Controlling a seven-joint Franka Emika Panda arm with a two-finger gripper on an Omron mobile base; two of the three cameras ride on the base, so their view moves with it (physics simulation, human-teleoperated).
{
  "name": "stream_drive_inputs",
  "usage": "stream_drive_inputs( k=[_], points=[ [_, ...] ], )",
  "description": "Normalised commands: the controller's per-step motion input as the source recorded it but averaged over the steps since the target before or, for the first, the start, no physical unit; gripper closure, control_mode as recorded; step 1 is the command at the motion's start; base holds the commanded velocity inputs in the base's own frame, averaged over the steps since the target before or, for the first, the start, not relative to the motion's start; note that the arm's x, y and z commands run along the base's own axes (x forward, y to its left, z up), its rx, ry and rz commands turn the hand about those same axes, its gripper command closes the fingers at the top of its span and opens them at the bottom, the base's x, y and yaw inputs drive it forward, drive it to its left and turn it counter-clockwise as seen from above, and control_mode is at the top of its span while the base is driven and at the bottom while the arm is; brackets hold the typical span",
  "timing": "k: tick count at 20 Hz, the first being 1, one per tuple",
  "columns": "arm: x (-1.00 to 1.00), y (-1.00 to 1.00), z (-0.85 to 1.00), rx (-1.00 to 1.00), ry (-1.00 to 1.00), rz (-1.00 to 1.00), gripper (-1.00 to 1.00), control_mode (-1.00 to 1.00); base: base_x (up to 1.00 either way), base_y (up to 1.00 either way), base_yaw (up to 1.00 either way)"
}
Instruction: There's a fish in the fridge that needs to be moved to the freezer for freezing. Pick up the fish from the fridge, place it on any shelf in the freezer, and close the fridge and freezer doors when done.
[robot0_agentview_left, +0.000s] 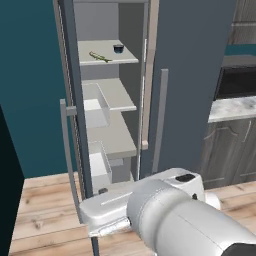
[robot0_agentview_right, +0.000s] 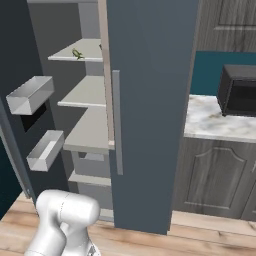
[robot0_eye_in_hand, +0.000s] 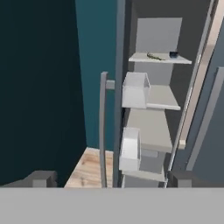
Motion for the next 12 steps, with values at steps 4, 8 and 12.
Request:
stream_drive_inputs(
  k=[4,8,12],
  points=[
    [0.55,0.79,-0.68,0.00,0.00,0.00,-1.00,-1.00,0.00,0.00,0.00],
    [0.74,0.64,-0.78,0.00,-0.04,0.00,-1.00,-1.00,0.00,0.00,0.00],
    [0.82,0.59,-0.83,0.00,-0.17,0.00,-1.00,-1.00,0.00,0.00,0.00]
  ],
)
